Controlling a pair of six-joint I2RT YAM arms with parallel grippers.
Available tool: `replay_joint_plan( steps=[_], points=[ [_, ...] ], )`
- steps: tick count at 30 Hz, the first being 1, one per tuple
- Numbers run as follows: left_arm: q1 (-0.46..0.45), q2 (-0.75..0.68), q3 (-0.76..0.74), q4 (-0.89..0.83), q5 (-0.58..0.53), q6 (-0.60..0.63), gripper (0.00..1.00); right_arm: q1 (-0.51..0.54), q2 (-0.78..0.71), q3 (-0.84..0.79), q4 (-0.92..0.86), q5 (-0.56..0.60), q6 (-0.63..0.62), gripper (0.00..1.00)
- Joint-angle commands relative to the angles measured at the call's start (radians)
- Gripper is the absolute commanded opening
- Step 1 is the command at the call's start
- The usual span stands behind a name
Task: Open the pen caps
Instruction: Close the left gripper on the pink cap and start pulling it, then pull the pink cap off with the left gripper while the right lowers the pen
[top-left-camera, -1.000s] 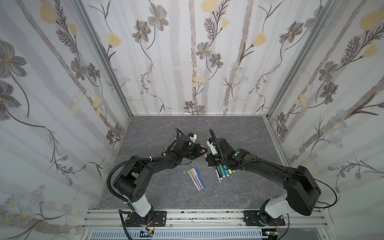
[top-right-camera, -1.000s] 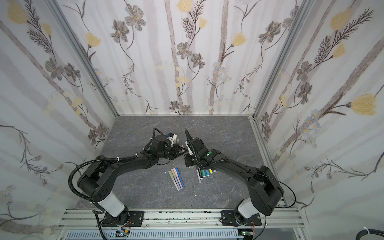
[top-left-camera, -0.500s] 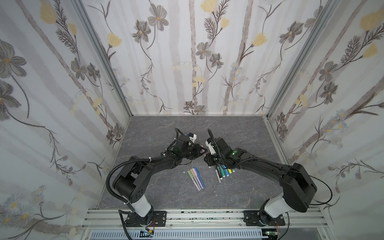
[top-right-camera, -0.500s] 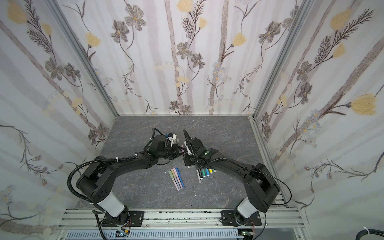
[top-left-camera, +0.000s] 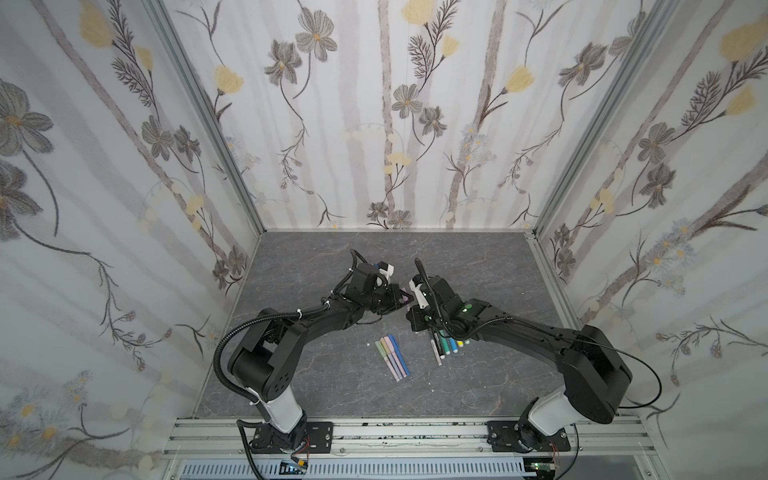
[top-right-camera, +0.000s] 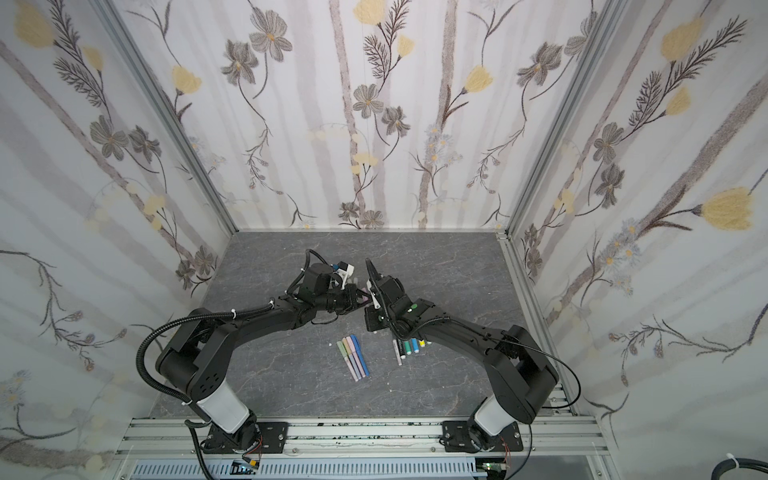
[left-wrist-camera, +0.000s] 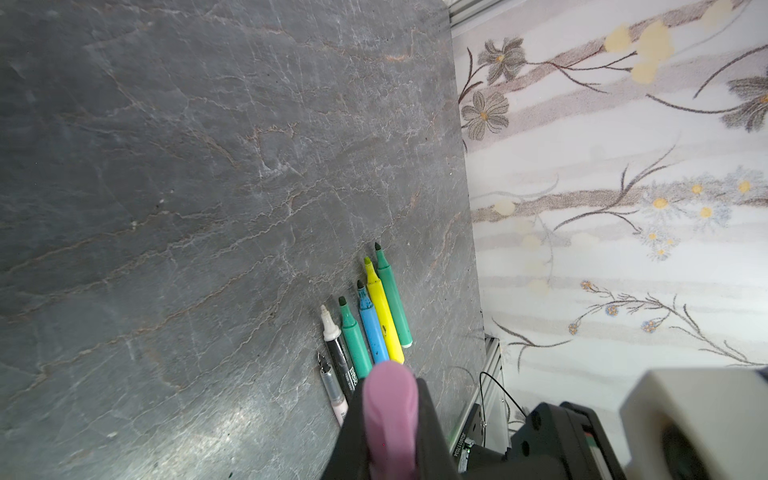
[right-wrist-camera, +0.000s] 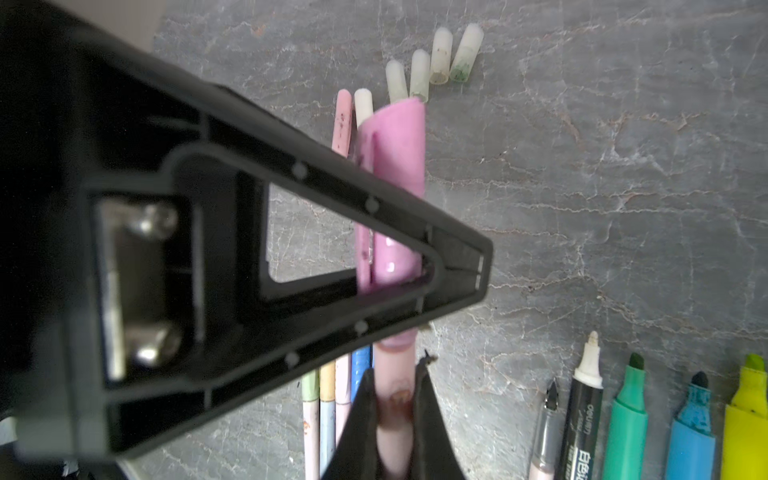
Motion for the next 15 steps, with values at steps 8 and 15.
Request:
replay_joint_plan(
  steps=[8,15],
  points=[
    [0.094,0.047,0.055,-0.012,-0.152,0.091,0.0,0.068,-0.062,-0.087,-0.07,-0.051,0.042,0.0],
    [0.169,-0.024,-0.012,-0.012,-0.121,0.094,0.0,0.073,-0.053,-0.118,-0.105,0.004,0.048,0.0]
  ],
)
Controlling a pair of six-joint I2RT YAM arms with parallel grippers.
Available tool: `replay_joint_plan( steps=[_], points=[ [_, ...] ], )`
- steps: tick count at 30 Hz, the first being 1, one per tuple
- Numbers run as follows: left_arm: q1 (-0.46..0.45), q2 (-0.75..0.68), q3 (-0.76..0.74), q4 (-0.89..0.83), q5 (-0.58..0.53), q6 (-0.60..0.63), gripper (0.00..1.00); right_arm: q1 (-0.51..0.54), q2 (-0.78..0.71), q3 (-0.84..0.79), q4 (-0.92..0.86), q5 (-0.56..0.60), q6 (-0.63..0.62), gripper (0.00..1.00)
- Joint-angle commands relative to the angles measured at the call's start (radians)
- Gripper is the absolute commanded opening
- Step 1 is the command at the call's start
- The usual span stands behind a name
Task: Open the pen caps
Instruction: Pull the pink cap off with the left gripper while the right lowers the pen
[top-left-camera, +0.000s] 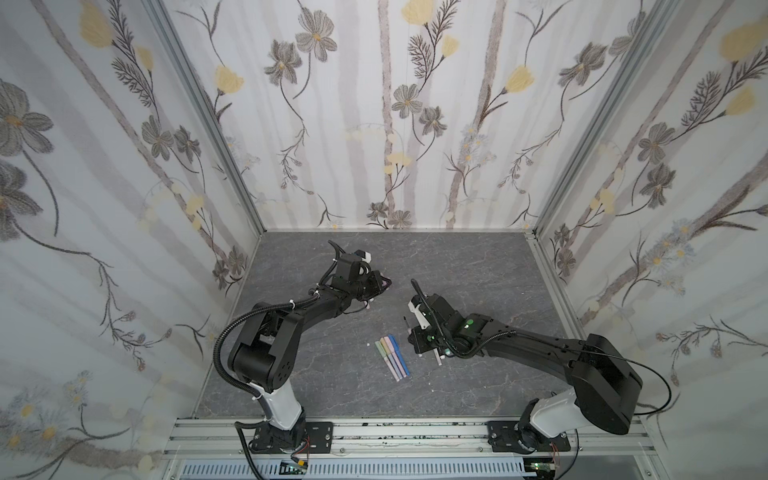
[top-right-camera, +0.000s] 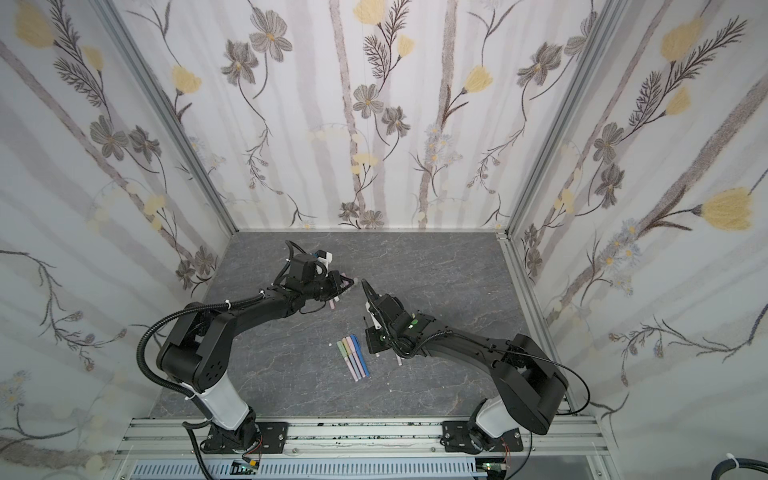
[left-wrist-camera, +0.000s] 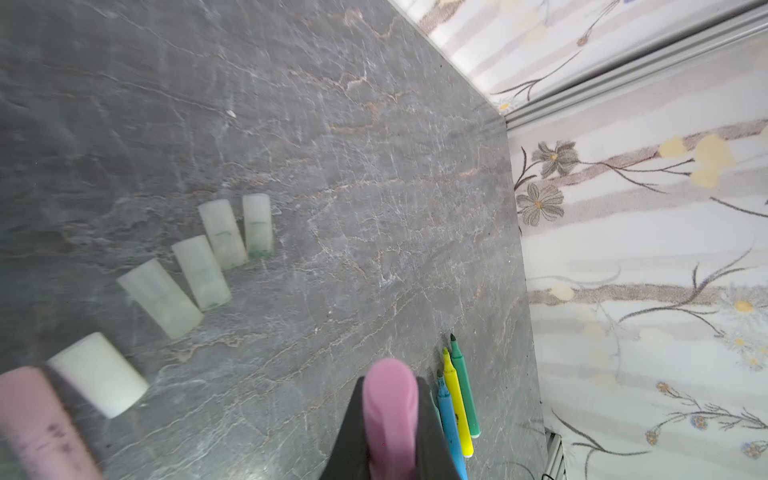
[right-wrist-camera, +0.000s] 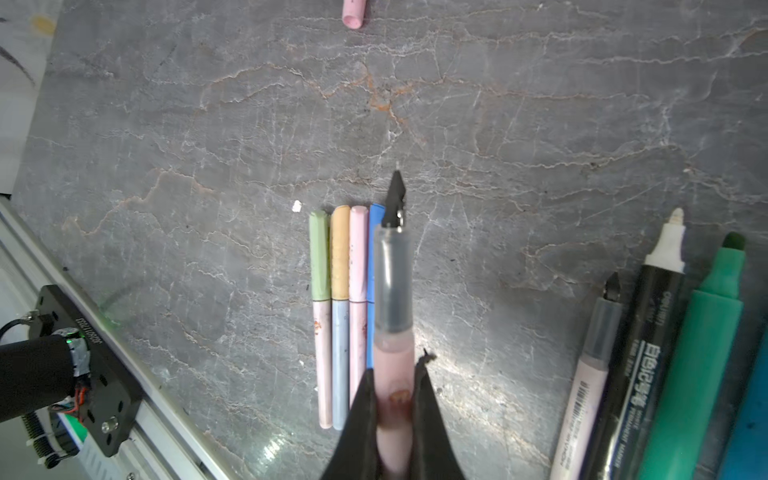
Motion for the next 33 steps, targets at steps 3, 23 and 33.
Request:
replay_joint_plan(
  steps=[3,23,33],
  points=[
    [0.077,-0.094,-0.078,-0.011,0.025,0.033,0.0,0.006,0.024,-0.01,-0.058,0.093,0.019,0.0],
    [0.257,-0.294,-0.349,-0.09,0.07,0.128,0.0,0.033,0.158,0.024,-0.161,0.24,0.058,0.06],
    [0.26,-0.259,-0.336,-0.087,0.096,0.134,0.0,0.049,0.194,0.034,-0.186,0.272,0.071,0.14]
  ],
)
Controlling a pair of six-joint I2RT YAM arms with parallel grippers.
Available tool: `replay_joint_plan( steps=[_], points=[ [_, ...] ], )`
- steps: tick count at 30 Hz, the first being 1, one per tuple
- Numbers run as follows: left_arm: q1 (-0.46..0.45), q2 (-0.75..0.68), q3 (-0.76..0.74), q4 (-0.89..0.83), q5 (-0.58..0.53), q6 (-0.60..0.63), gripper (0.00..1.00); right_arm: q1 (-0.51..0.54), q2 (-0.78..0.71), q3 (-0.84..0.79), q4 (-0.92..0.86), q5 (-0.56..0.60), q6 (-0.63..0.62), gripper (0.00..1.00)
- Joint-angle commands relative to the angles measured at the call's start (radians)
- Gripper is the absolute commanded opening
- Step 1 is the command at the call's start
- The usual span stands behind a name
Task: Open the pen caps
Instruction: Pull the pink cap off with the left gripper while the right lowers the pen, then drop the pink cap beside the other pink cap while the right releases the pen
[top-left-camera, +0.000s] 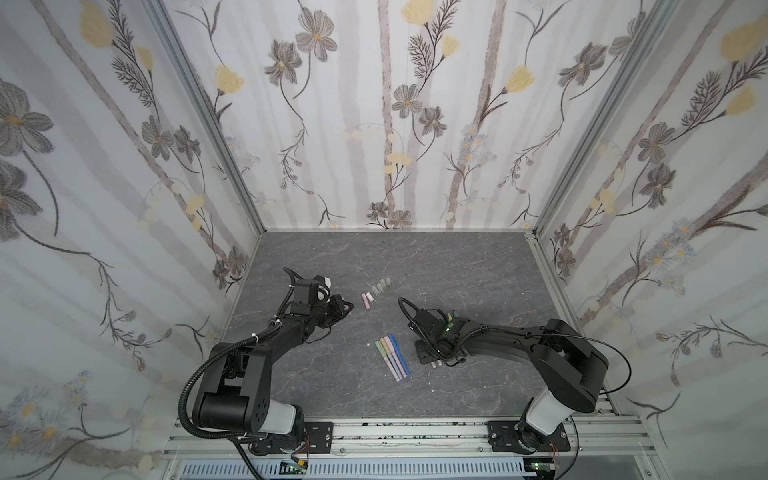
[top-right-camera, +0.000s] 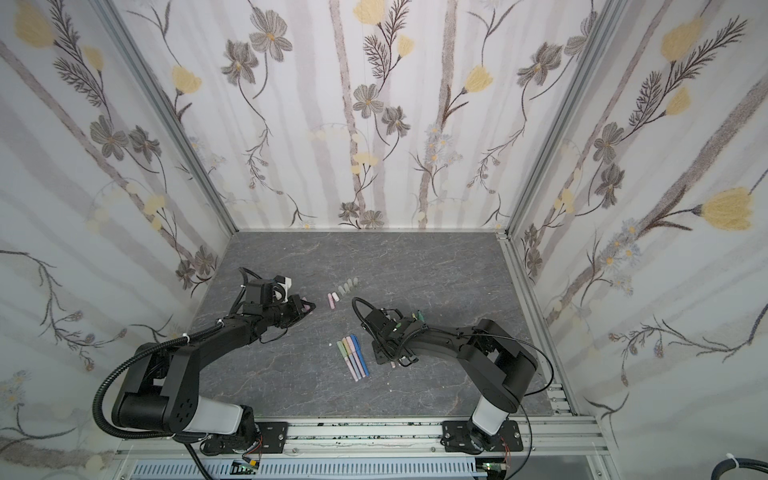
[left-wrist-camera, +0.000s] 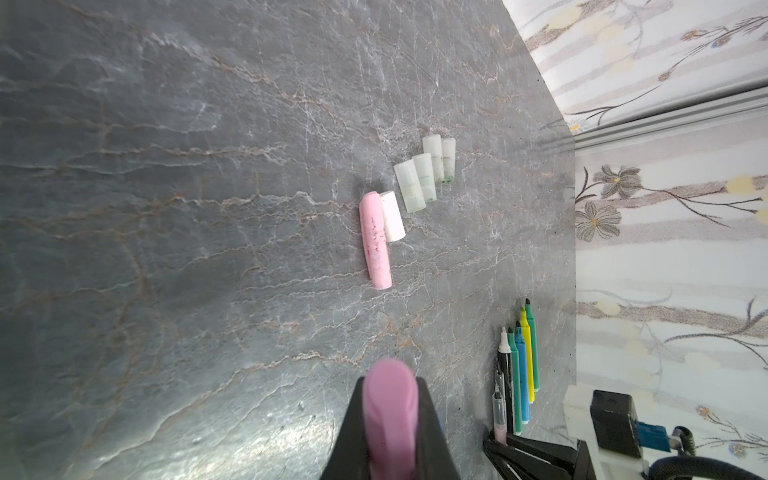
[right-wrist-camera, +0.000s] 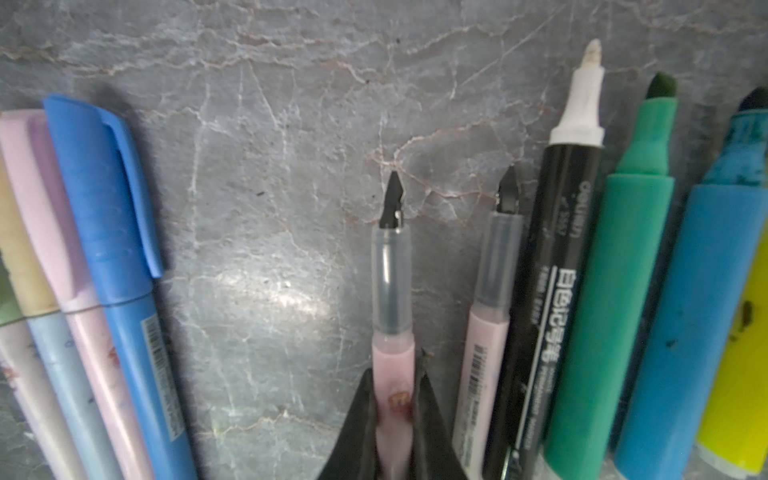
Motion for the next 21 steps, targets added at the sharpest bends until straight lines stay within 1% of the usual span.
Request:
replay_joint_plan(
  steps=[1,9,17,21],
  points=[
    [0.002,0.014,0.01,0.018,0.018,0.015,0.0,0.003,0.009,0.01,-0.03,0.034,0.019,0.15],
    [0.002,0.036,0.006,0.051,0.026,-0.001,0.0,0.006,0.022,0.03,-0.053,0.065,0.013,0.24],
    [0.002,0.062,-0.008,0.091,0.044,-0.018,0.0,0.008,-0.008,0.049,-0.08,0.124,-0.001,0.25],
    [0.0,0.079,-0.017,0.109,0.046,-0.024,0.0,0.006,-0.041,0.077,-0.095,0.127,-0.018,0.26]
  ],
)
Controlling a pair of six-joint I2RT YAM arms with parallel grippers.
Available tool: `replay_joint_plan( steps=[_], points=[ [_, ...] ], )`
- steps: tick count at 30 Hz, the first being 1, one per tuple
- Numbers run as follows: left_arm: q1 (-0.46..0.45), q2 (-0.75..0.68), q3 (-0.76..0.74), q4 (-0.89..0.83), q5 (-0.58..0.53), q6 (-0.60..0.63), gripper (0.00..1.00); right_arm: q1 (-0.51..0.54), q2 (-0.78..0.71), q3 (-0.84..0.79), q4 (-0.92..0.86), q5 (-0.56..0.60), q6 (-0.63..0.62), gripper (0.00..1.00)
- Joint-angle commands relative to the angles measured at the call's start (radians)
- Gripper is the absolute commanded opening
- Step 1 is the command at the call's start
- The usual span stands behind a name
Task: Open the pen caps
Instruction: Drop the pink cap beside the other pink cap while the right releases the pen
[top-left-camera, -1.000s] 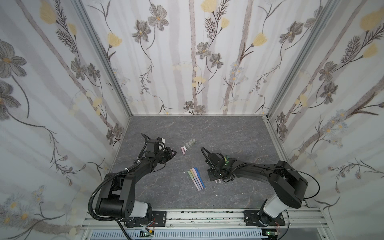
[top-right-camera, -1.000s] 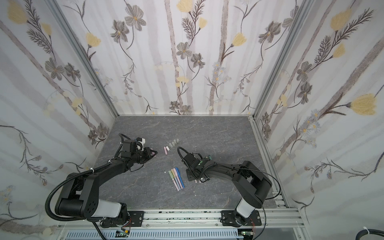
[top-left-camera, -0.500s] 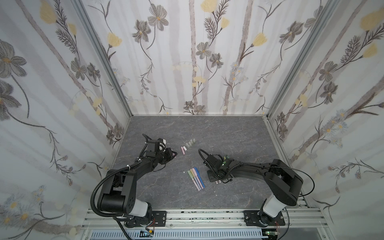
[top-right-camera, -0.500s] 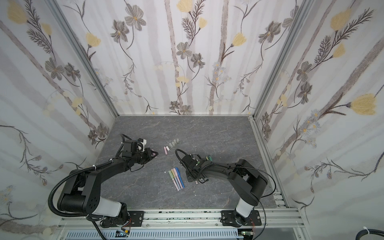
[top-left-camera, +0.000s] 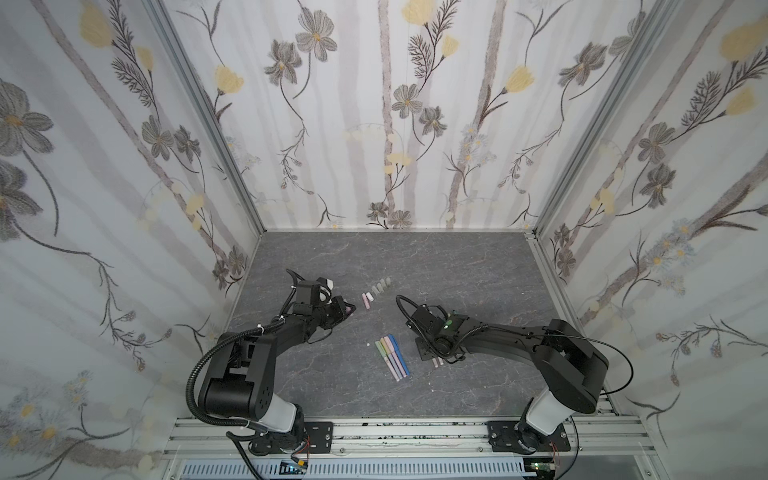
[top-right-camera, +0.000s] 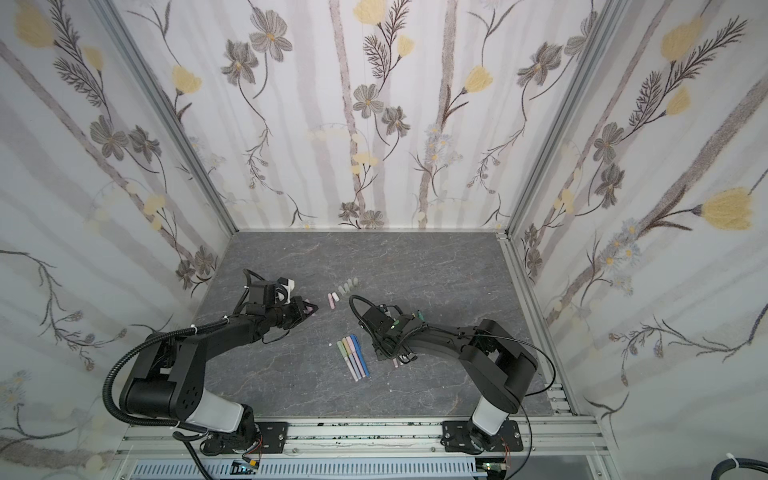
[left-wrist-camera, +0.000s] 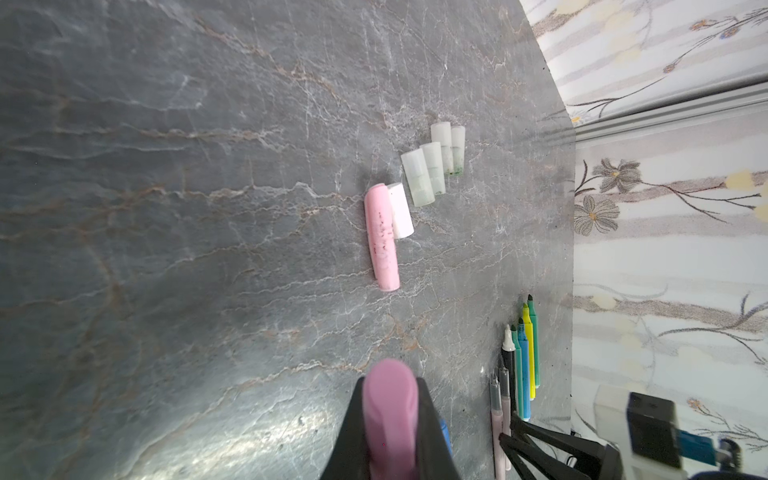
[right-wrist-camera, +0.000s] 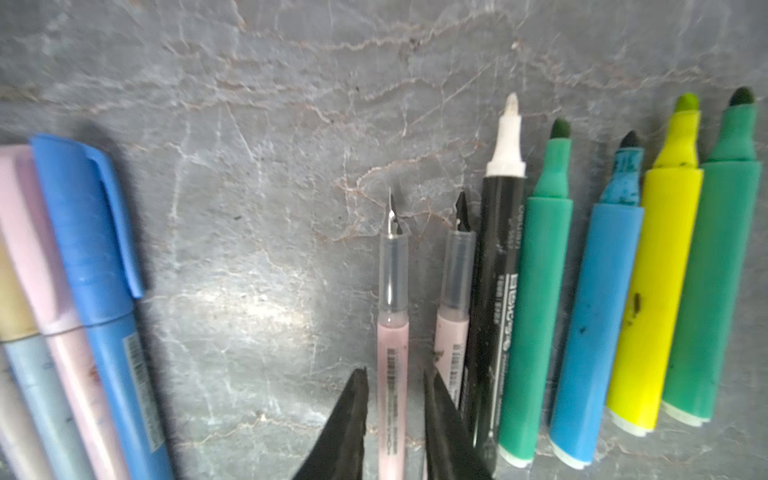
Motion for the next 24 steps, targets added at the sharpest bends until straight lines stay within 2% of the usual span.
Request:
replay_joint_plan(
  steps=[1,10,24],
  points=[
    [0.0,0.017,-0.005,0.051,0.019,-0.013,0.0,-0.001,-0.03,0.031,-0.025,0.029,-0.023,0.26],
    [-0.006,0.1,0.01,0.115,0.038,-0.036,0.0,-0.002,-0.135,0.07,-0.024,0.024,-0.051,0.28],
    [-0.025,0.222,0.052,0.188,0.063,-0.075,0.0,-0.004,-0.136,0.019,0.036,-0.024,-0.043,0.29]
  ],
)
